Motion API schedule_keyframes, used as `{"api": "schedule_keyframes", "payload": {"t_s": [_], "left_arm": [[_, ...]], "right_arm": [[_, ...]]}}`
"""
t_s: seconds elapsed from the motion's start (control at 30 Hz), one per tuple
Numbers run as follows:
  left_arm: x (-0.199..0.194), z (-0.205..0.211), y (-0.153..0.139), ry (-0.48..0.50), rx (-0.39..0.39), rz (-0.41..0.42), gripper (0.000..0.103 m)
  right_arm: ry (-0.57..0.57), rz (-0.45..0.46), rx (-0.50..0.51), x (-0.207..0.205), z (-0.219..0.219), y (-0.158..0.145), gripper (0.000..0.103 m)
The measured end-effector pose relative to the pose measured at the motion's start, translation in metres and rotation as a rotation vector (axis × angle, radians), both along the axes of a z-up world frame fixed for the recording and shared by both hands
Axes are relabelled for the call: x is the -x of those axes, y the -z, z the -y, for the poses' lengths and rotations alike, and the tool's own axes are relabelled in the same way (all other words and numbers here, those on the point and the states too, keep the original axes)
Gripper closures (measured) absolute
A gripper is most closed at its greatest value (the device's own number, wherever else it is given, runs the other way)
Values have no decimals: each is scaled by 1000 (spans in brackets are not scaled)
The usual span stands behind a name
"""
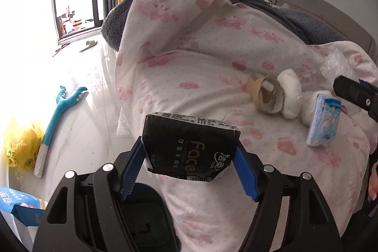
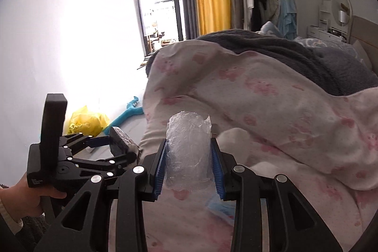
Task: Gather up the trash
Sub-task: 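Carry both items over the teal bin and open both grippers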
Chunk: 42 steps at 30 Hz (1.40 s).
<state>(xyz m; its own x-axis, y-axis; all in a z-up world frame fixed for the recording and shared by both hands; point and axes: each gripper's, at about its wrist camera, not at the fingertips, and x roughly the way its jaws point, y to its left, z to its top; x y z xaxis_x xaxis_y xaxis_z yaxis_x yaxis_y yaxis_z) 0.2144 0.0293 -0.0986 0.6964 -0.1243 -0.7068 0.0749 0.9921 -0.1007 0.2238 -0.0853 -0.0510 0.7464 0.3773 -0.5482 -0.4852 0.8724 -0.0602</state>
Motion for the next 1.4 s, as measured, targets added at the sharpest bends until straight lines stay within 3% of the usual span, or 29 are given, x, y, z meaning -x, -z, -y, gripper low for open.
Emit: {"api": "schedule_keyframes", "payload": {"t_s": [0.37,0.9,1.4], "left_arm": [[13,-42,24,-53,10,-112,29],[33,-93,67,-116,36,-296,29],[52,-127,106,-140,59,-482,28]], "right_arm": [[-64,-66,-26,2,-54,16,67],[-132,-248,-28,-14,-121,65,67],[-188,-336,35,-11,-168,96,67]]}}
